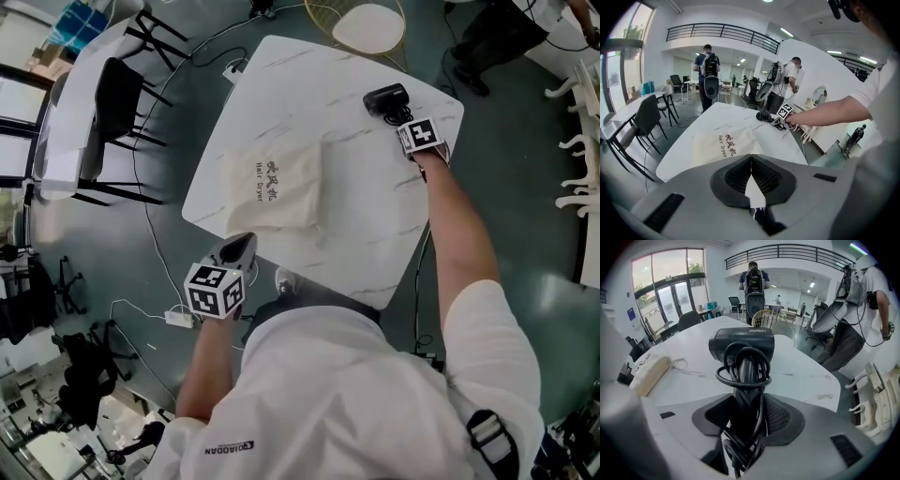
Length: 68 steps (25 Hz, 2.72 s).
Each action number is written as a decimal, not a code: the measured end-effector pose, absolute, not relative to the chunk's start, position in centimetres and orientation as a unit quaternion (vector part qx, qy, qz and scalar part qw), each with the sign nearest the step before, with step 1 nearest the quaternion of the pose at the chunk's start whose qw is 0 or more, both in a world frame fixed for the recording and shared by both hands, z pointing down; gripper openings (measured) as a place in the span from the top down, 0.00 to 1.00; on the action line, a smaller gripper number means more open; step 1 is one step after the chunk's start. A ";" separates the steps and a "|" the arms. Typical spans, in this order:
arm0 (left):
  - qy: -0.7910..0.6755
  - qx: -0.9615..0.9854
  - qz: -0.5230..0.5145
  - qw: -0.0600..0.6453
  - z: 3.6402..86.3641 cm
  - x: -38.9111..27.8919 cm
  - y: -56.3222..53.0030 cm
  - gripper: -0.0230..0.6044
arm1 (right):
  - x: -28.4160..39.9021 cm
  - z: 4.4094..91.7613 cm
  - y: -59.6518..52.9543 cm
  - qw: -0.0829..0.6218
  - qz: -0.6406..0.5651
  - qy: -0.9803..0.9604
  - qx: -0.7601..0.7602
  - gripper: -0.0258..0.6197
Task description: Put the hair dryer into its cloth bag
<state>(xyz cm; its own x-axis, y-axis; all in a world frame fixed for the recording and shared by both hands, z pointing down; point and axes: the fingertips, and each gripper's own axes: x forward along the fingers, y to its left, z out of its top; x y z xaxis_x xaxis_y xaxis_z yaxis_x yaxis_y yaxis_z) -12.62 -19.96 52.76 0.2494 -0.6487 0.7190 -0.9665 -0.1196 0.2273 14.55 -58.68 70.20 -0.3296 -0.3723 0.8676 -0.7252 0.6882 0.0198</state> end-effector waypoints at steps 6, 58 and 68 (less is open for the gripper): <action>-0.575 0.715 0.221 0.332 51.7 -13.1 -19.0 0.92 | 14.5 69.7 -56.9 0.467 0.211 -0.781 0.357 0.63; -0.402 0.859 0.231 0.216 51.4 -13.0 -20.2 0.91 | 7.9 50.1 -18.5 0.099 0.322 -0.838 0.428 0.63; -0.393 0.832 0.353 0.171 57.6 -6.9 -27.0 0.67 | 12.2 52.2 -17.1 0.100 0.322 -0.829 0.446 0.63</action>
<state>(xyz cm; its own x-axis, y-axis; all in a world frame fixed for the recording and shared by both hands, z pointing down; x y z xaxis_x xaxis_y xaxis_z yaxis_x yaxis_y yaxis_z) -6.85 -26.97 57.58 0.4420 -0.5332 0.7213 -0.7748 -0.6322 0.0074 12.17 -17.10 52.15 -0.5823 -0.6754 0.4526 -0.8037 0.3943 -0.4456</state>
